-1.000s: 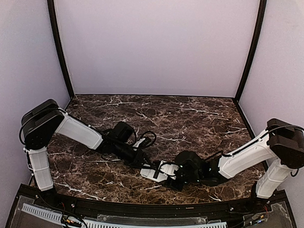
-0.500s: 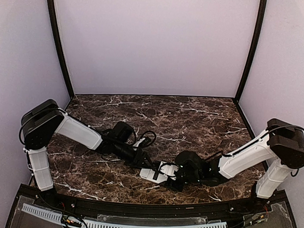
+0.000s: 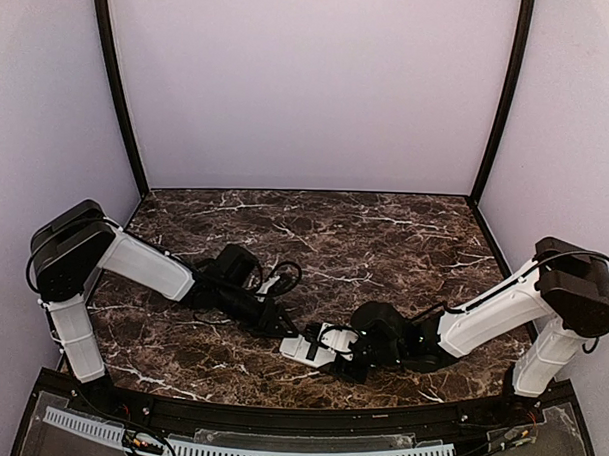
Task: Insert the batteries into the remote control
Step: Load the battery cover onto the remote control without the battery cover.
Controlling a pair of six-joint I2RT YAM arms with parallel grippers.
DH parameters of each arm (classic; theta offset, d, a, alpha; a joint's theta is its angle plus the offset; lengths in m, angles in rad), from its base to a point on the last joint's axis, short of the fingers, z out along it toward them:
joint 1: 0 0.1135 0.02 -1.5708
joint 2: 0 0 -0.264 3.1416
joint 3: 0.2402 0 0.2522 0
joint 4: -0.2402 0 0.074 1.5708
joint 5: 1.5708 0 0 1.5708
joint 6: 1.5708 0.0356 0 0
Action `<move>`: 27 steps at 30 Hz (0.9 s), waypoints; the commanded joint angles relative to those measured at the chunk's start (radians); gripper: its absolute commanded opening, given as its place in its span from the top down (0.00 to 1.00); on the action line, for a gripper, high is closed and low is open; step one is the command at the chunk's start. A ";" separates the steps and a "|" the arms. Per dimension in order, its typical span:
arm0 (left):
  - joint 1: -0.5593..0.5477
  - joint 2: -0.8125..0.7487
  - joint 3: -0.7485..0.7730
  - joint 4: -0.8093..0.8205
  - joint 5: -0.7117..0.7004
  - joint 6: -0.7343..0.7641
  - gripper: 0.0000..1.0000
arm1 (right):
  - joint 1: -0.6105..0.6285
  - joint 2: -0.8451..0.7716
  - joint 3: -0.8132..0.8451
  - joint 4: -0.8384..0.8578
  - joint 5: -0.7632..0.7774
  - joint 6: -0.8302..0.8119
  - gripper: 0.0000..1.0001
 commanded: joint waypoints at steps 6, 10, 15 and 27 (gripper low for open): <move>0.006 -0.047 -0.037 -0.028 -0.030 0.011 0.58 | -0.025 -0.002 -0.003 -0.036 -0.054 0.040 1.00; 0.003 -0.037 -0.028 -0.036 -0.027 0.024 0.60 | -0.027 -0.002 -0.004 -0.035 -0.063 0.043 1.00; -0.003 -0.027 -0.014 -0.056 -0.028 0.045 0.63 | -0.029 -0.001 -0.004 -0.033 -0.068 0.043 1.00; -0.024 -0.015 0.011 -0.108 -0.033 0.092 0.69 | -0.033 0.005 -0.003 -0.031 -0.073 0.039 1.00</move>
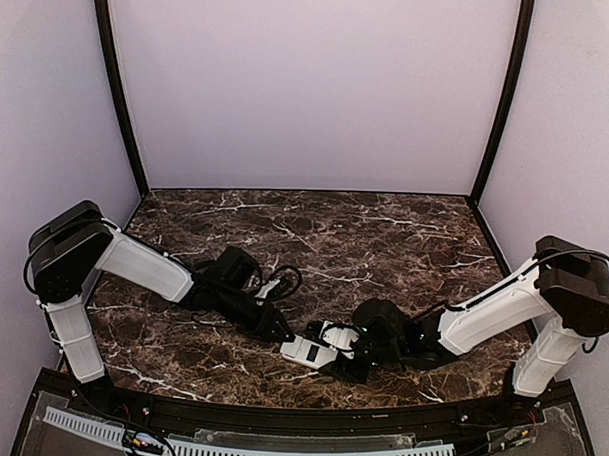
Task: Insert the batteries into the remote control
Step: Load the battery cover onto the remote control without the battery cover.
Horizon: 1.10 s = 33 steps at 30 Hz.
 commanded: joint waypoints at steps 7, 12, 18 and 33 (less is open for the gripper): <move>-0.029 0.006 0.062 -0.143 -0.028 0.087 0.72 | -0.007 0.008 -0.001 -0.024 0.006 0.004 1.00; -0.040 0.016 0.072 -0.161 -0.031 0.101 0.75 | -0.005 0.019 0.006 -0.030 0.018 0.006 1.00; -0.051 0.028 0.083 -0.165 -0.025 0.116 0.76 | -0.007 0.024 0.009 -0.033 0.026 0.006 1.00; -0.074 0.070 0.093 -0.202 -0.033 0.117 0.78 | -0.006 0.037 0.028 -0.050 0.084 0.022 1.00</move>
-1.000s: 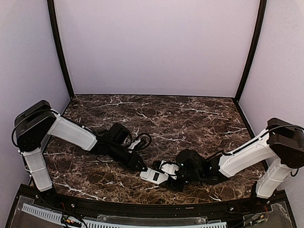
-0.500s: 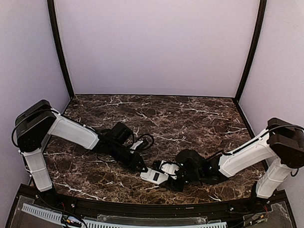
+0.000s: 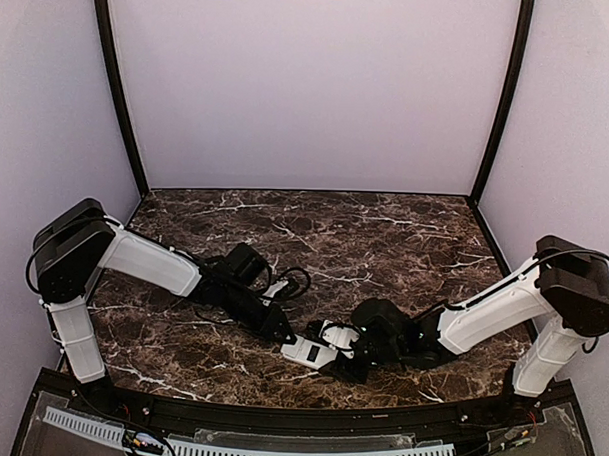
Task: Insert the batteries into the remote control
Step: Load the battery cover onto the remote control without the battery cover.
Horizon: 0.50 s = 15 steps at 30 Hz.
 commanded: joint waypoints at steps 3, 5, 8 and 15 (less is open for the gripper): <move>-0.046 0.048 -0.019 -0.016 -0.010 -0.012 0.78 | -0.003 0.036 0.023 -0.027 0.098 0.014 1.00; -0.046 0.050 -0.032 0.005 -0.010 -0.031 0.78 | -0.004 0.034 0.024 -0.026 0.114 0.027 1.00; -0.051 0.059 -0.046 0.036 -0.009 -0.049 0.79 | -0.003 0.029 0.020 -0.013 0.126 0.039 1.00; -0.054 0.078 -0.050 0.047 -0.017 -0.077 0.76 | -0.001 0.029 0.012 0.030 0.122 0.032 1.00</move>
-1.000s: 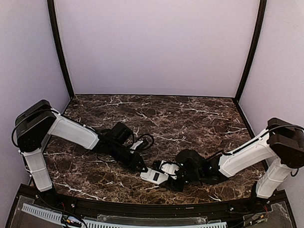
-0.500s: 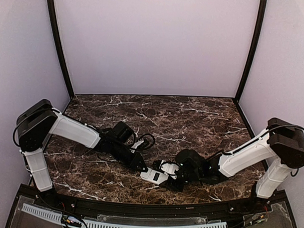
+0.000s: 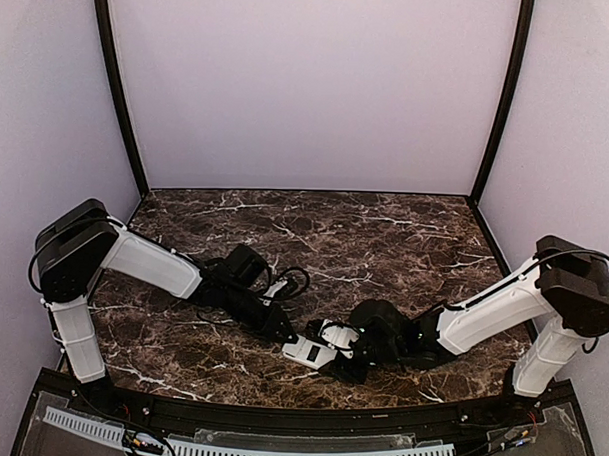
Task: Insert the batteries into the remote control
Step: Load the battery cover onto the remote control without the battery cover.
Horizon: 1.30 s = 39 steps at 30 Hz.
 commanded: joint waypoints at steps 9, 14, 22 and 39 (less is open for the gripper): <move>-0.065 0.049 -0.053 -0.036 -0.037 0.015 0.76 | -0.009 0.027 -0.002 0.053 0.132 0.019 1.00; -0.069 0.021 -0.080 -0.035 -0.043 0.008 0.73 | -0.009 0.024 0.004 0.046 0.154 0.034 1.00; -0.077 0.005 -0.102 -0.007 -0.050 -0.019 0.72 | -0.009 0.028 0.007 0.043 0.168 0.041 1.00; -0.091 -0.025 -0.164 0.071 -0.066 -0.116 0.73 | -0.006 0.048 0.036 0.018 0.233 0.130 1.00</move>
